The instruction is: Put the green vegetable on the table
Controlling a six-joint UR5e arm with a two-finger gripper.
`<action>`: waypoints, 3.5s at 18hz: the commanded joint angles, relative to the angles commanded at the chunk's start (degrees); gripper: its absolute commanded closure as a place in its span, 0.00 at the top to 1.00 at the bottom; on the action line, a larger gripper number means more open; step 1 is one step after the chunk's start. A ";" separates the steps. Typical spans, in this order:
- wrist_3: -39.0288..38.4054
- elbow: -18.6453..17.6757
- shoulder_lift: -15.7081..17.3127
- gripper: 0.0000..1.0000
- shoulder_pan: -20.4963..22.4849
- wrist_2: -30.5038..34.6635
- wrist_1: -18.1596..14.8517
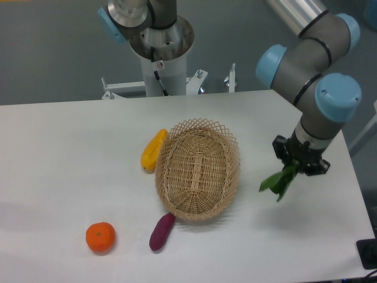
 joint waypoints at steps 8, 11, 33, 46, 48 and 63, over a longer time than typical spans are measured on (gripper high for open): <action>11.45 -15.65 3.00 0.08 5.37 -0.18 14.68; 11.71 -16.71 2.99 0.12 5.28 -0.09 14.77; 13.03 -17.51 2.73 1.00 5.19 -0.09 15.92; 11.98 -5.75 2.82 1.00 4.75 0.18 9.78; 11.98 -1.79 2.21 1.00 4.67 0.00 5.83; 2.41 14.74 -7.28 1.00 -3.68 0.61 -0.61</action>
